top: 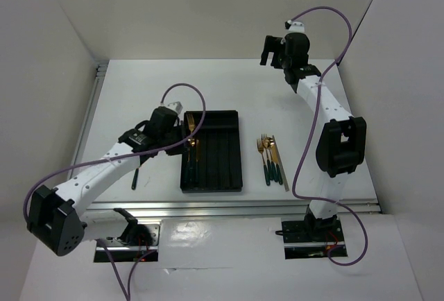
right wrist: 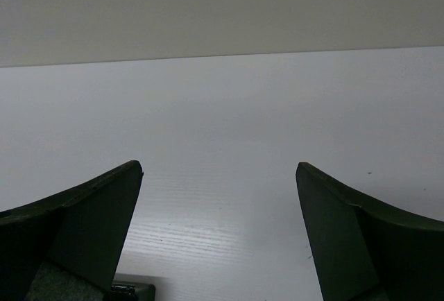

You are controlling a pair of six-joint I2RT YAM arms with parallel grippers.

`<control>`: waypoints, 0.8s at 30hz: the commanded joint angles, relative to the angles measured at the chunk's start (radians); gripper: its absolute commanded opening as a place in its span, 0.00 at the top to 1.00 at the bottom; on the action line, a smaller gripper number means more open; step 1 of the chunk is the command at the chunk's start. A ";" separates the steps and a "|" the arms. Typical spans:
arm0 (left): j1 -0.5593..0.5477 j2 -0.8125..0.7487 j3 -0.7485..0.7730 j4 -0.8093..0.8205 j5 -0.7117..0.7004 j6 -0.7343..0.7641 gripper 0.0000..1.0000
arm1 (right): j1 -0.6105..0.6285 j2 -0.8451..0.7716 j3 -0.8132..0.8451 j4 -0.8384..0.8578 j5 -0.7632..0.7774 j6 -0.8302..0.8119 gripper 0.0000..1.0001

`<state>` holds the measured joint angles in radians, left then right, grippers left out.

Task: Sort the eating utensils into containers

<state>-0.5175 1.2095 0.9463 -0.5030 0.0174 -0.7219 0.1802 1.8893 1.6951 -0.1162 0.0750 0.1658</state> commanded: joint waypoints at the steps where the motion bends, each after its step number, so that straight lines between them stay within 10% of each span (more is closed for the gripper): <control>1: -0.058 0.047 -0.010 0.174 0.030 -0.091 1.00 | -0.002 -0.002 0.049 0.009 0.008 -0.006 0.00; 24: -0.223 0.343 0.055 0.215 -0.163 -0.247 1.00 | -0.002 -0.012 0.031 0.018 0.006 -0.006 0.00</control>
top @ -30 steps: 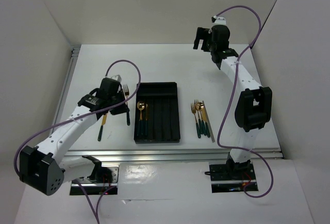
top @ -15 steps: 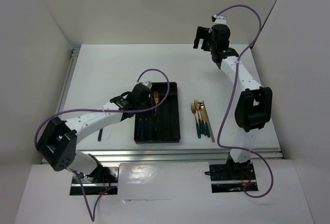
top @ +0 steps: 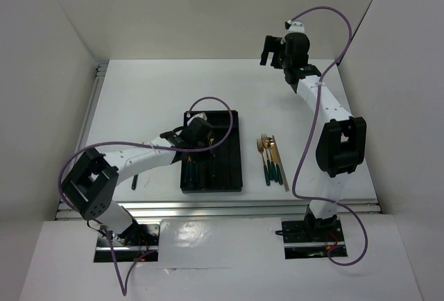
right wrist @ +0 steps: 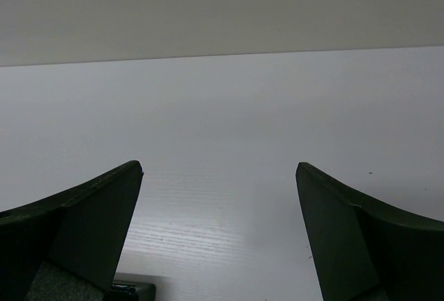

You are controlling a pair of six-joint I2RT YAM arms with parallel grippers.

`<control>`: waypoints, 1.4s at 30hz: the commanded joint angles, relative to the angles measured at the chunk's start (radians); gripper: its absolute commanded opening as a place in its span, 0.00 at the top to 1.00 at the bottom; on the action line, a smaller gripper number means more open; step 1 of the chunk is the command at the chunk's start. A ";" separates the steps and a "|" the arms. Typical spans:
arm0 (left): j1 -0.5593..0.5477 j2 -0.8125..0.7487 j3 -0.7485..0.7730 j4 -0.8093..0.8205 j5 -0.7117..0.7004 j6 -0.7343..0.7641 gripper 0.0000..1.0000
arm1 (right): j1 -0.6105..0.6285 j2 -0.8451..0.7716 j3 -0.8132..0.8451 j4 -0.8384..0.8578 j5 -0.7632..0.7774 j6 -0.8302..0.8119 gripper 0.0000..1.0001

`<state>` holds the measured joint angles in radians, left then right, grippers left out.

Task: Sort the eating utensils into containers

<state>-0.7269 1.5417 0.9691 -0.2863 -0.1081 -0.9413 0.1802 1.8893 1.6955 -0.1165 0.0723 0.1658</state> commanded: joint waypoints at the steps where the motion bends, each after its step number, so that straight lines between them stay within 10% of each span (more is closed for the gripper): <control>1: -0.014 0.023 0.033 -0.002 -0.038 -0.028 1.00 | -0.002 -0.012 0.030 0.018 0.009 -0.006 0.00; 25: -0.014 0.181 0.154 -0.125 -0.041 0.027 1.00 | -0.002 -0.012 0.030 0.018 0.009 -0.006 0.00; 42: -0.045 0.195 0.227 -0.229 -0.093 0.039 0.75 | -0.002 -0.012 0.030 0.018 0.000 -0.006 0.00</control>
<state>-0.7708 1.7401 1.1633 -0.4843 -0.1581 -0.8936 0.1802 1.8893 1.6955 -0.1165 0.0715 0.1658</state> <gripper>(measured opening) 0.249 0.997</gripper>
